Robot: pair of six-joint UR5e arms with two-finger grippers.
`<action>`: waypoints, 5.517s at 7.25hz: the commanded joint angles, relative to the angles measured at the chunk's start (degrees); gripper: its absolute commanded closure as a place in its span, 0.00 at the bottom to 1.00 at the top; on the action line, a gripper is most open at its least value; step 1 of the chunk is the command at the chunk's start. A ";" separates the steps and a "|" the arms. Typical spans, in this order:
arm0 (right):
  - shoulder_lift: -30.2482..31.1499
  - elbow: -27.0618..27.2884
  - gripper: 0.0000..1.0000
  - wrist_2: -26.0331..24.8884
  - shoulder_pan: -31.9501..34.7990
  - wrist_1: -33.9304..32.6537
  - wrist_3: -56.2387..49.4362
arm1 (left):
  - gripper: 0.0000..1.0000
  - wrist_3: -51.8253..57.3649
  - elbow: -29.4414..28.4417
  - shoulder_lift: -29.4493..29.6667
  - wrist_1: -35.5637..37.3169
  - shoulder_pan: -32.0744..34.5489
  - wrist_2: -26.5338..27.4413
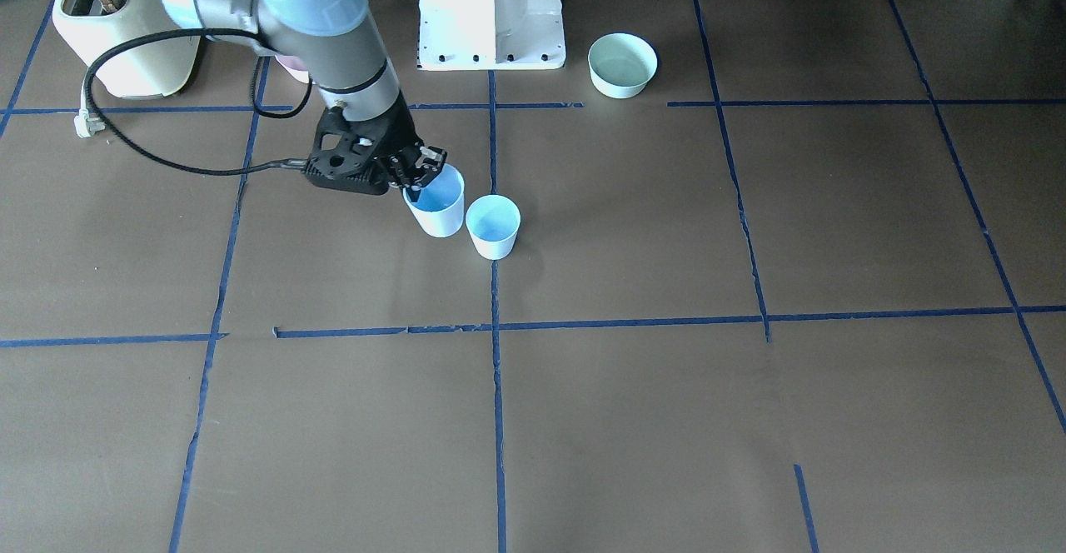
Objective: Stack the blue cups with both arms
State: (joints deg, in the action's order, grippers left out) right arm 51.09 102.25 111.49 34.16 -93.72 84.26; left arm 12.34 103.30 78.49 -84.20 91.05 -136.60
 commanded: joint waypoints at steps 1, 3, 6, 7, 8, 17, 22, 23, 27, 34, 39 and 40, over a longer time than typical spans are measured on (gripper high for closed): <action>-3.19 -0.99 1.00 -2.41 -2.95 -1.20 3.98 | 0.00 -0.03 -0.02 0.00 0.00 0.00 -0.07; -4.85 -3.53 0.98 -3.11 -3.04 -0.86 3.98 | 0.00 0.06 0.06 0.00 0.00 0.00 -0.15; -5.04 -5.30 0.20 -4.96 -3.04 -0.50 3.20 | 0.00 0.06 0.15 0.00 0.00 0.00 -0.24; -5.48 -5.48 0.00 -6.35 -3.13 -0.50 3.02 | 0.00 0.06 0.15 0.09 0.00 0.00 -0.24; -5.48 -5.39 0.00 -6.37 -3.13 -0.50 2.76 | 0.00 -0.03 0.06 0.09 0.00 0.00 -0.24; 38.50 5.25 0.00 20.52 38.90 -0.50 -79.56 | 0.00 -2.40 -0.29 1.05 0.09 -0.18 0.11; 50.68 2.52 0.00 24.47 52.68 -0.59 -97.09 | 0.00 -2.58 -0.37 0.88 -3.83 -0.18 0.11; 50.42 2.00 0.00 24.74 52.68 -0.50 -97.09 | 0.00 -2.41 -2.64 0.88 -5.00 -0.18 0.37; 50.24 1.99 0.00 24.83 52.59 -0.41 -97.18 | 0.00 -2.32 -3.10 0.35 -5.10 -0.18 0.55; 50.59 1.90 0.00 25.45 52.59 -0.41 -97.18 | 0.00 -2.32 -2.84 -0.09 -5.19 -0.26 0.55; 50.59 1.90 0.00 26.41 52.59 -0.41 -97.18 | 0.00 -2.32 -2.49 -0.09 -5.19 -0.35 0.55; 50.59 1.90 0.00 26.68 52.59 -0.41 -97.18 | 0.00 -2.32 -2.49 -0.09 -5.19 -0.35 0.55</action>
State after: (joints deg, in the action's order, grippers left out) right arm 101.69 104.15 137.71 86.75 -94.13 -12.92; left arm 10.02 100.80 78.41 -89.38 90.71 -136.05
